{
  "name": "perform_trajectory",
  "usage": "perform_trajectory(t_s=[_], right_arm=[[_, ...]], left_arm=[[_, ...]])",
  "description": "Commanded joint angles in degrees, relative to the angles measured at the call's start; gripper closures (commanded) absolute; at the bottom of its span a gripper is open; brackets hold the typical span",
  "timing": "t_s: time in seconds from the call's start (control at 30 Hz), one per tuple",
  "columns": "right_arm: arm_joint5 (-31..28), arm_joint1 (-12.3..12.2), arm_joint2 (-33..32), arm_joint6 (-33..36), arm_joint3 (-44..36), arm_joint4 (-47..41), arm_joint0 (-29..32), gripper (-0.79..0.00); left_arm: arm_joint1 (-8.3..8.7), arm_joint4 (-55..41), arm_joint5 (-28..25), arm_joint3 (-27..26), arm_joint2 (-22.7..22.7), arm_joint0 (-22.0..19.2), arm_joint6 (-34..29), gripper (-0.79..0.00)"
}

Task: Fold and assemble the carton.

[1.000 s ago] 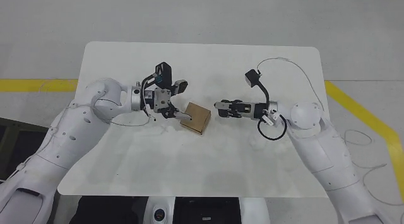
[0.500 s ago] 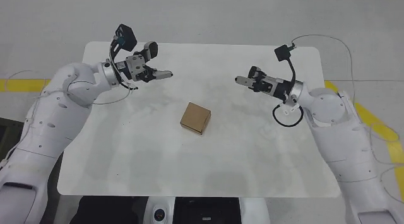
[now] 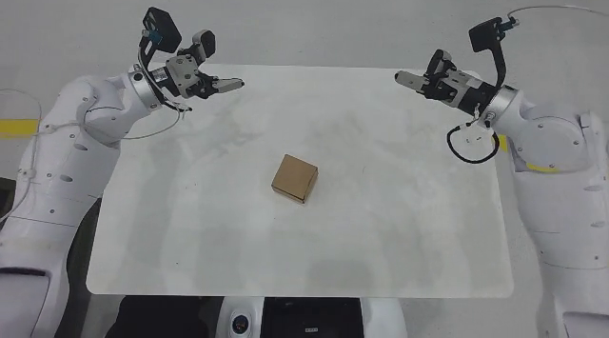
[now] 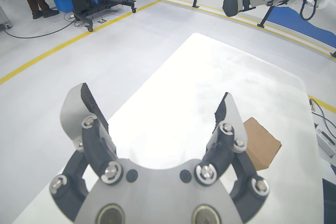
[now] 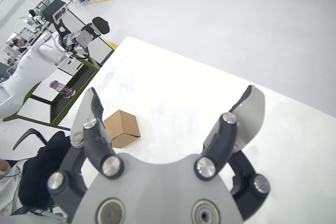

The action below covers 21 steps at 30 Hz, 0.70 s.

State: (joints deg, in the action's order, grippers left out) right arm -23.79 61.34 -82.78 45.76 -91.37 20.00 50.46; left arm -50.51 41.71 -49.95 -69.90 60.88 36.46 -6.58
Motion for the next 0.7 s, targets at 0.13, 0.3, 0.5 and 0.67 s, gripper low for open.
perform_trajectory(t_s=[0.13,0.3,0.5,0.67], right_arm=[[0.0,-0.5,-0.9,1.4,-1.0,0.2,-1.6,-0.785],[-0.4,-0.7,-0.2,1.6,-1.2,-0.1,-2.7,-0.785],[-0.4,-0.7,-0.2,1.6,-1.2,-0.1,-2.7,-0.784],[-0.4,-0.7,-0.2,1.6,-1.2,-0.1,-2.7,-0.784]], left_arm=[[-0.46,1.6,-0.5,1.1,0.5,-1.9,1.7,-0.785],[-0.57,1.9,-0.8,1.1,1.0,-2.3,2.2,-0.785],[-0.57,1.9,-0.8,1.1,1.0,-2.3,2.2,-0.784],[-0.57,1.9,-0.8,1.1,1.0,-2.3,2.2,-0.784]])
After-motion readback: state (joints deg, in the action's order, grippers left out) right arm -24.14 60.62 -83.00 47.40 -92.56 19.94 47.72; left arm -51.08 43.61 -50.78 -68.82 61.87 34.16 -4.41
